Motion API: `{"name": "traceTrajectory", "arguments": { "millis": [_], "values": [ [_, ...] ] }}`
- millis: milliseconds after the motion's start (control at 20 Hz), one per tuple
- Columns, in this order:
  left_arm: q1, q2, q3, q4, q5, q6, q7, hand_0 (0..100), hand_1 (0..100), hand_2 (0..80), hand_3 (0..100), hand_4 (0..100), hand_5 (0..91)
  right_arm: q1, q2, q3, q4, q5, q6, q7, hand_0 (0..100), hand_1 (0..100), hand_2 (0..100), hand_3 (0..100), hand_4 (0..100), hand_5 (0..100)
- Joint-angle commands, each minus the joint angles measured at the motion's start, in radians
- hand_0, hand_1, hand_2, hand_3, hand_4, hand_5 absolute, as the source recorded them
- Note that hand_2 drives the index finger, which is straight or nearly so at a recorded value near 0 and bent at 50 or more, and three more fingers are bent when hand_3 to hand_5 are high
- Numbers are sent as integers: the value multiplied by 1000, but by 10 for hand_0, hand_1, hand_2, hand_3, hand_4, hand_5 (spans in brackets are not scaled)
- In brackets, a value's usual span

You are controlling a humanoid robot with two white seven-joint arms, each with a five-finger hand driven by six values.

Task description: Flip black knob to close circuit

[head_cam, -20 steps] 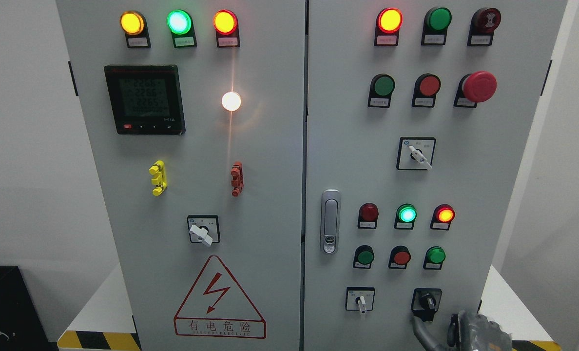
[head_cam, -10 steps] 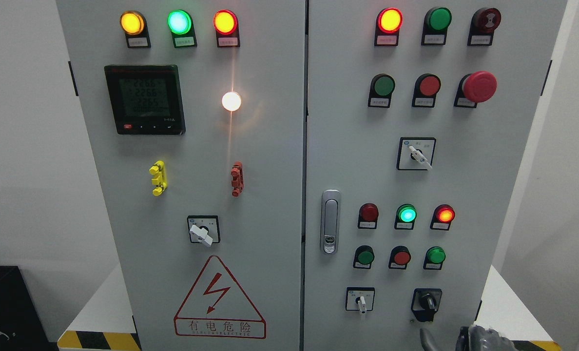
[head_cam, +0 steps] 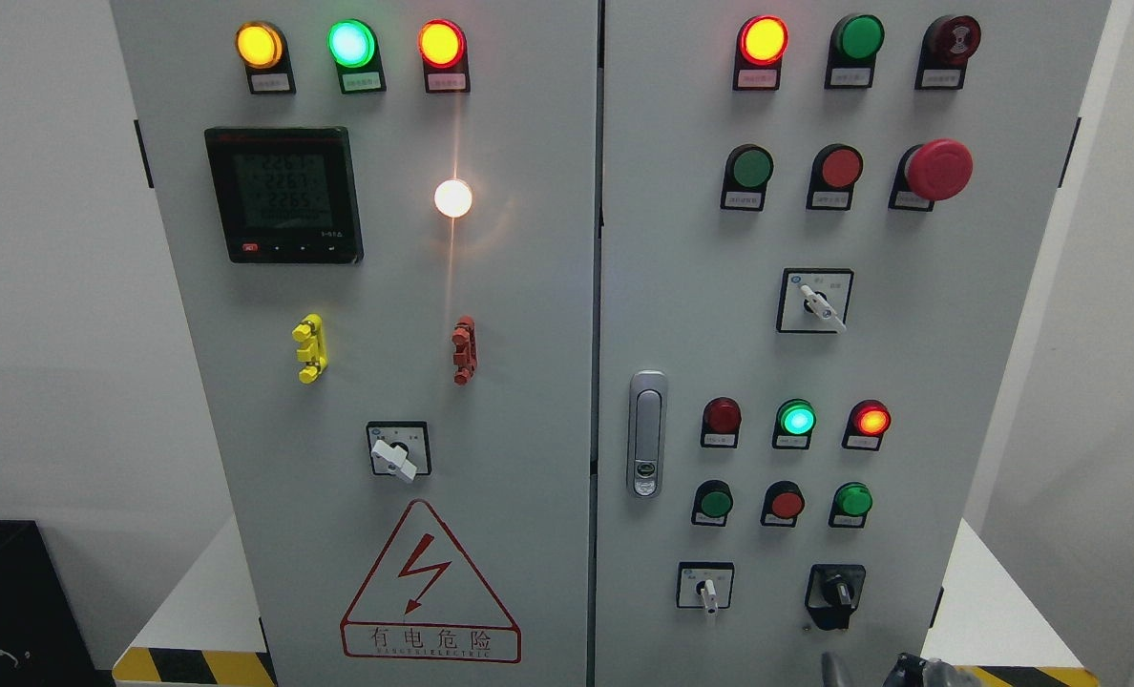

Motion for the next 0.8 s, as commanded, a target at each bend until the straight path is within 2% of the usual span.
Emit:
{"name": "traceTrajectory", "arguments": {
  "millis": [0, 100, 200, 350, 550, 750],
  "values": [
    [6, 0, 0, 0, 0, 0, 1, 120, 556, 0, 0, 0, 0, 77, 0, 57, -107, -300, -9, -39, 0, 152, 691, 931, 854, 784],
    [6, -1, 0, 0, 0, 0, 1, 120, 556, 0, 0, 0, 0, 102, -2, 69, -131, -433, -9, -45, 0, 157, 598, 879, 797, 748],
    [6, 0, 0, 0, 0, 0, 1, 120, 556, 0, 0, 0, 0, 114, -2, 71, -150, -583, -11, -46, 0, 149, 431, 648, 644, 629],
    [6, 0, 0, 0, 0, 0, 1, 120, 556, 0, 0, 0, 0, 129, -3, 68, -156, -734, -32, -46, 0, 118, 277, 450, 467, 466],
    [6, 0, 0, 0, 0, 0, 1, 120, 556, 0, 0, 0, 0, 175, -5, 68, -147, -865, -184, -39, 0, 73, 141, 309, 288, 232],
    [6, 0, 0, 0, 0, 0, 1, 120, 556, 0, 0, 0, 0, 202, -5, 71, -148, -872, -250, -28, 0, 36, 86, 214, 179, 98]
  ]
}}
